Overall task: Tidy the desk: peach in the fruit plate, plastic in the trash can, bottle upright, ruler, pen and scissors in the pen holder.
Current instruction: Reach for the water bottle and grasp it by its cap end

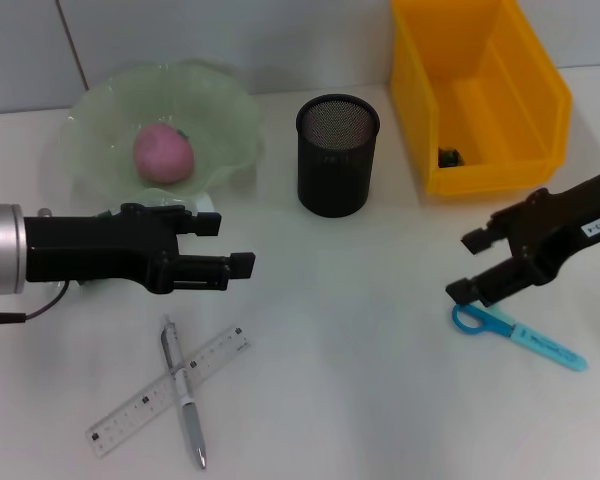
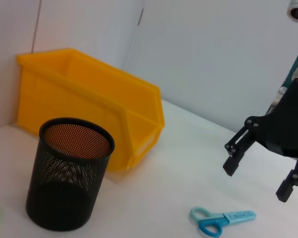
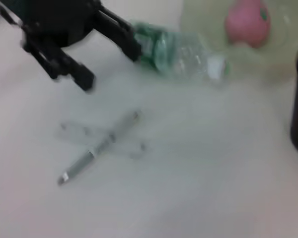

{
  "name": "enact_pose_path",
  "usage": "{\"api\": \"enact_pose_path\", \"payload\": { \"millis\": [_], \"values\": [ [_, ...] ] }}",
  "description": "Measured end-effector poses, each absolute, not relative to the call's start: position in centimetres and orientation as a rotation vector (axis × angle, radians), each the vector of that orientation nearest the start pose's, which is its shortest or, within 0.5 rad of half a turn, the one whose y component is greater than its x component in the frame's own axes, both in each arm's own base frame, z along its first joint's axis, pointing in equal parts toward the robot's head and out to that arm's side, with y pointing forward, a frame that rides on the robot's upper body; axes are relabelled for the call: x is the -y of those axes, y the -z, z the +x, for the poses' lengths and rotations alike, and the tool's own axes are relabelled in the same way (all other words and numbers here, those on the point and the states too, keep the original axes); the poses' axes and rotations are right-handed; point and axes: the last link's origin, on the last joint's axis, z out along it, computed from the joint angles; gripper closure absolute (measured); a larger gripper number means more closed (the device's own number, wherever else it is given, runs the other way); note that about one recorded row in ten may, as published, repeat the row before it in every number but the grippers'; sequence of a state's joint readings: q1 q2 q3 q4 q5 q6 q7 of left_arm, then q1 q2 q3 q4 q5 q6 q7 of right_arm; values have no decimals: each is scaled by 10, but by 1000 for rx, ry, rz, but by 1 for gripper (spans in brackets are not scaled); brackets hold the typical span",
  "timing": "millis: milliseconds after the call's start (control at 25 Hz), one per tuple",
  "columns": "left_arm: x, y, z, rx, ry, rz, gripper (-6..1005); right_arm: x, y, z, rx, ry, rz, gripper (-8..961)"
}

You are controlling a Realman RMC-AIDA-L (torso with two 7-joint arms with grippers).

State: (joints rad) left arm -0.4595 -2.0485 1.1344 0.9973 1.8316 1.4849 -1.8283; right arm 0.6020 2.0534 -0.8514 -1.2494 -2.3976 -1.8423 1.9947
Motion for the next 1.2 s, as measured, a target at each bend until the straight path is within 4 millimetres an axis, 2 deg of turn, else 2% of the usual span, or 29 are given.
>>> {"api": "enact_pose_path", "payload": {
  "millis": [160,360,480,560,720,1080,1200],
  "values": [
    [-338,-7,-209,733,565,-2843,188,-332,-65,225,-662,-209,-2898,126],
    [-338,-6,-210,737,566,-2842,188,-317,-60,258,-538,-558,-2874,126],
    [-337,-6,-211,739,565,-2842,188,-307,-52,278,-483,-678,-2824,126],
    [-337,-7,-212,740,562,-2842,188,-300,-44,290,-439,-716,-2788,126],
    [-337,-8,-211,731,562,-2848,188,-290,-34,300,-341,-727,-2735,126],
    [-336,-13,-210,688,512,-2872,188,-284,-22,303,-309,-725,-2702,126],
    [-344,-23,-210,627,348,-2839,188,-284,-22,304,-320,-726,-2700,126]
  ]
}}
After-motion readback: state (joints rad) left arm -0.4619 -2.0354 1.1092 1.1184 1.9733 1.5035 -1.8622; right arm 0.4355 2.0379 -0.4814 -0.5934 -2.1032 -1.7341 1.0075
